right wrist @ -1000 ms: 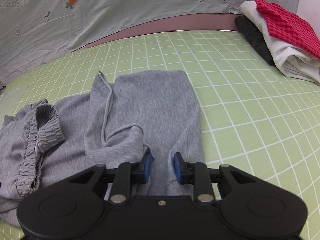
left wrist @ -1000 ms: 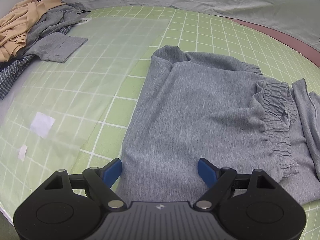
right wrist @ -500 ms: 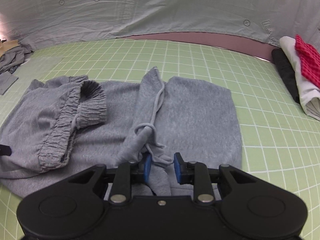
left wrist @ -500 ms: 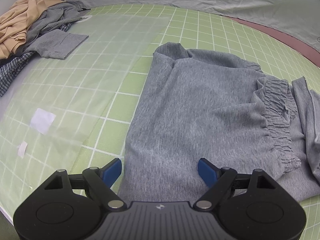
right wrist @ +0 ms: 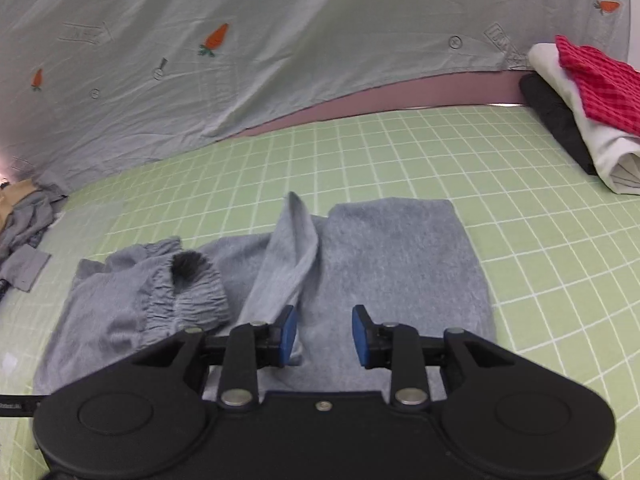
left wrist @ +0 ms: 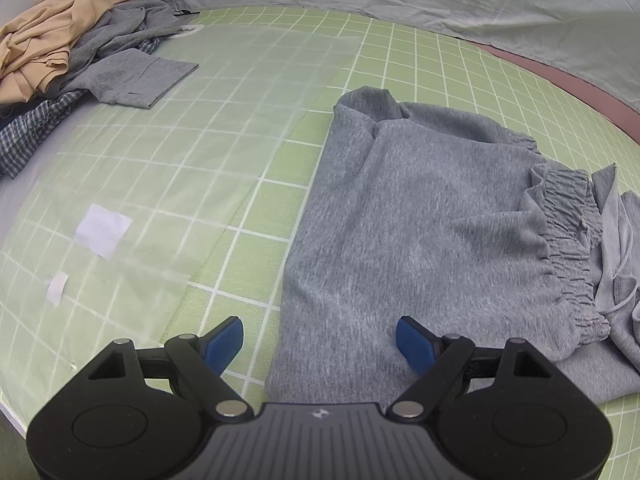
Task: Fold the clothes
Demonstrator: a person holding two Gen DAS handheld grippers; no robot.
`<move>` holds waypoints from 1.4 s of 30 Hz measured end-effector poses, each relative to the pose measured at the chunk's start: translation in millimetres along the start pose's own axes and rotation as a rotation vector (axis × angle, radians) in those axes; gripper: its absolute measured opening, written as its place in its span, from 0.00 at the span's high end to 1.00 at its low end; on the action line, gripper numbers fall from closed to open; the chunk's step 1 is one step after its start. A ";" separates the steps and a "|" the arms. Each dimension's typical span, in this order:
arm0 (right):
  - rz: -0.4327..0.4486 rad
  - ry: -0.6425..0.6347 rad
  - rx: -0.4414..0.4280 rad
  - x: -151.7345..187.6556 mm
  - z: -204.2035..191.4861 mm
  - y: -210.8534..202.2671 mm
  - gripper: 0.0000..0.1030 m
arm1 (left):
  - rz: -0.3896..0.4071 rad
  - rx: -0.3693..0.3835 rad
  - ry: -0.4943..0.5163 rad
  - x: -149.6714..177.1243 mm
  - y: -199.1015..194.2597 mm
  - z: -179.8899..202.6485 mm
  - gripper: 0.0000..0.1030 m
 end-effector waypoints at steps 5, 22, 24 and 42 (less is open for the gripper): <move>-0.063 -0.039 0.013 10.3 -10.8 30.2 0.72 | 0.004 -0.007 0.002 -2.6 0.2 -1.1 0.18; -0.072 -0.114 0.032 18.7 -32.7 27.2 0.70 | -0.002 -0.009 -0.053 -10.6 8.8 -15.8 0.18; -0.141 -0.150 0.001 32.9 -39.8 32.1 0.69 | 0.003 0.001 -0.060 -14.6 9.2 -16.3 0.18; -0.044 0.036 0.222 20.5 23.0 1.2 0.11 | -0.012 0.144 -0.122 -30.5 21.7 -2.4 0.56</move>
Point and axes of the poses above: each gripper's, at about its wrist camera, not at the fingertips, and y roughly the way its jaws point, z to its right, x to its underside, the point moved 6 cm from there along y, roughly the way its jaws point, and after that the axes turned 1 degree about -x, right-handed, at the moved point
